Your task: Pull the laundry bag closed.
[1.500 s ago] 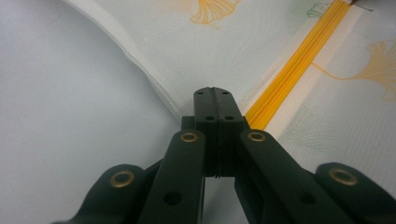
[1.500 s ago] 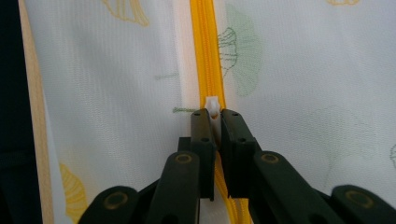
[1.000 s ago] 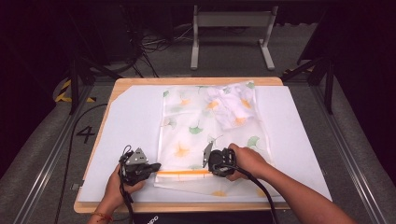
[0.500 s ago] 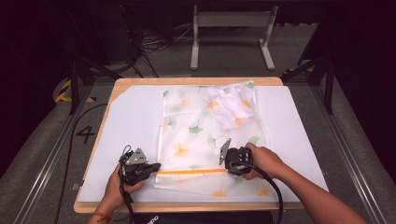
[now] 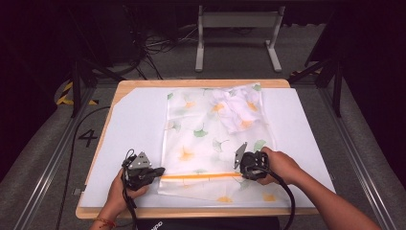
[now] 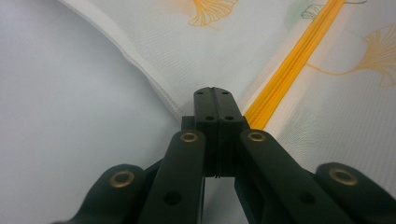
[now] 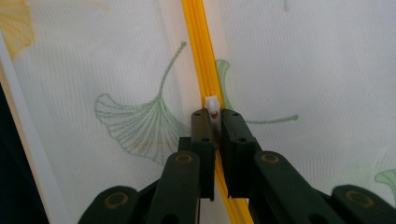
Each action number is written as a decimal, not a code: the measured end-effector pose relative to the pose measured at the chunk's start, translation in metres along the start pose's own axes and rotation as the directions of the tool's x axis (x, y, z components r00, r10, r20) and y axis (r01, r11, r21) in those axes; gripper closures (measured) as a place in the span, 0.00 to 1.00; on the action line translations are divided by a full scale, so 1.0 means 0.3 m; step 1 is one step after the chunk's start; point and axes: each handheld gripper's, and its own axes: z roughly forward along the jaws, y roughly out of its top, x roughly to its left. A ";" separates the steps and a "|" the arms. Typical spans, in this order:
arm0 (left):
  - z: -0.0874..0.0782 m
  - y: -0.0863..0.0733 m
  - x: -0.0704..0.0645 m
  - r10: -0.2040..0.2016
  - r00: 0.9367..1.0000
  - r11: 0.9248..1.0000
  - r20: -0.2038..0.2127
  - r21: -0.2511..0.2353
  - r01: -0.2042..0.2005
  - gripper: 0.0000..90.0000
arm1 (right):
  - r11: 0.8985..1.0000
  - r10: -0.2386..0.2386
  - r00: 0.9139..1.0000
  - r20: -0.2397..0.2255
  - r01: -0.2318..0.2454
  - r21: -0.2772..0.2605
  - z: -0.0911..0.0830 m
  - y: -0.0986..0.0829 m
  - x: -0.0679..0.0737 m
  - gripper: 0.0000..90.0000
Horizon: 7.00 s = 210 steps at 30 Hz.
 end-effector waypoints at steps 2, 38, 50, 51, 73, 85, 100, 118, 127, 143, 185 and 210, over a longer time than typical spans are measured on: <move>0.000 0.000 -0.001 0.000 1.000 1.000 0.000 0.001 0.000 1.00 | 1.000 -0.003 1.000 -0.001 0.003 0.002 -0.001 -0.007 -0.002 0.94; 0.000 0.000 0.000 0.003 1.000 1.000 0.001 0.001 -0.003 1.00 | 0.994 0.064 0.998 0.017 -0.065 0.083 -0.039 -0.200 -0.042 0.94; 0.000 -0.001 0.001 0.001 1.000 1.000 0.000 -0.002 -0.001 1.00 | 0.994 0.098 0.995 0.008 -0.099 0.053 -0.046 -0.249 -0.046 0.94; 0.000 -0.001 0.001 0.002 1.000 1.000 -0.001 -0.002 -0.002 1.00 | 0.994 0.098 0.995 0.008 -0.099 0.053 -0.046 -0.249 -0.046 0.94; 0.000 -0.001 0.003 0.001 1.000 1.000 0.002 -0.005 -0.001 1.00 | 0.993 0.113 0.994 0.008 -0.113 0.014 -0.047 -0.270 -0.045 0.94; -0.002 -0.002 0.002 0.001 1.000 1.000 0.001 -0.005 -0.001 1.00 | 0.988 0.145 0.989 0.004 -0.145 -0.058 -0.056 -0.299 -0.036 0.93; -0.003 -0.003 0.004 -0.003 1.000 1.000 0.000 -0.008 0.003 1.00 | 0.988 0.145 0.989 0.015 -0.144 -0.056 -0.059 -0.310 -0.039 0.93; -0.019 -0.009 0.004 0.015 1.000 1.000 -0.016 -0.022 -0.015 1.00 | 0.965 0.183 0.983 -0.007 -0.181 -0.189 -0.101 -0.338 -0.040 0.86; -0.057 -0.020 0.012 0.040 0.998 0.998 -0.055 -0.051 -0.042 0.94 | 0.925 0.241 0.970 0.021 -0.223 -0.309 -0.124 -0.353 -0.056 0.81; -0.128 -0.022 -0.017 0.081 0.991 0.991 -0.111 -0.093 -0.091 0.71 | 0.847 0.333 0.935 0.120 -0.240 -0.474 -0.139 -0.400 -0.035 0.68; -0.175 -0.134 -0.028 -0.025 0.989 0.976 -0.149 -0.219 -0.008 0.13 | 0.701 0.496 0.846 0.197 -0.256 -0.666 -0.019 -0.531 0.071 0.17; -0.181 -0.127 -0.010 -0.035 0.983 0.979 -0.181 -0.206 -0.003 0.15 | 0.712 0.507 0.834 0.219 -0.263 -0.651 -0.004 -0.530 0.070 0.19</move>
